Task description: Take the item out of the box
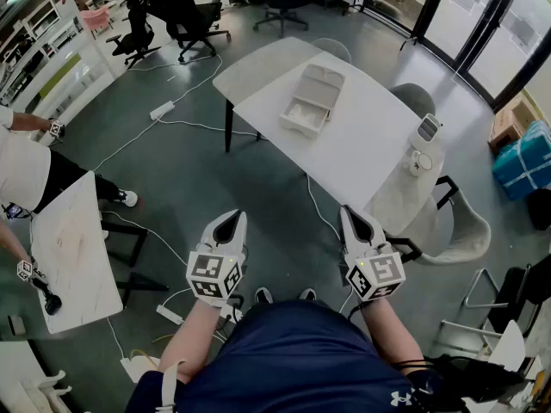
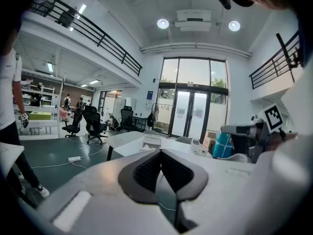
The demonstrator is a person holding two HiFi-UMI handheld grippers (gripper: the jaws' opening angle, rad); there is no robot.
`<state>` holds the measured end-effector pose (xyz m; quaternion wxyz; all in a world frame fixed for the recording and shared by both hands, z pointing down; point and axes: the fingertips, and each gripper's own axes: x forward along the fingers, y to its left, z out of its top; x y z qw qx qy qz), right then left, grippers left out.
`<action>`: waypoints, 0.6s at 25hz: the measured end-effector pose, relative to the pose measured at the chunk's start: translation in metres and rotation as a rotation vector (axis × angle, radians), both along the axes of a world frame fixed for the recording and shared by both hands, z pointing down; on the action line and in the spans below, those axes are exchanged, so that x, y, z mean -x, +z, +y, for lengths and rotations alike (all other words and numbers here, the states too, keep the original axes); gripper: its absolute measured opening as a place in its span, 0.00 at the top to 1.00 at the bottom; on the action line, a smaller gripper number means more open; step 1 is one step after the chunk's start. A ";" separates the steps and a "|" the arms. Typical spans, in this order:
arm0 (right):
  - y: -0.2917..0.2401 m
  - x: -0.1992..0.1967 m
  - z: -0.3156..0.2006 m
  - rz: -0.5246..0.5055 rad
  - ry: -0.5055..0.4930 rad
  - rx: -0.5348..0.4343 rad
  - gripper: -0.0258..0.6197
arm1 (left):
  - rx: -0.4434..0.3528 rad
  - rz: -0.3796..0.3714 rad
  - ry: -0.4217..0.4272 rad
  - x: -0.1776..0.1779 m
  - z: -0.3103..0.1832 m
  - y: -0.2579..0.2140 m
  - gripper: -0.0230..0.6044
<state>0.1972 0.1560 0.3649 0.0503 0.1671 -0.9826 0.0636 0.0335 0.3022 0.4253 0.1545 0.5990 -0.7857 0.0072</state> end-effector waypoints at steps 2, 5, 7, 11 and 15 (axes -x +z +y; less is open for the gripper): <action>0.000 0.006 0.006 0.003 0.004 -0.003 0.96 | -0.005 0.001 0.002 0.007 0.005 0.000 0.96; 0.001 0.016 0.013 0.005 0.012 -0.004 0.96 | -0.015 0.000 0.005 0.019 0.012 -0.001 0.96; 0.001 0.021 0.017 0.009 0.022 -0.007 0.96 | -0.023 -0.003 0.011 0.026 0.016 -0.002 0.96; 0.000 0.029 0.025 0.006 0.043 -0.005 0.96 | -0.043 -0.007 0.027 0.038 0.023 -0.004 0.96; 0.002 0.031 0.026 -0.002 0.074 0.008 0.96 | -0.057 -0.015 0.051 0.045 0.023 -0.006 0.96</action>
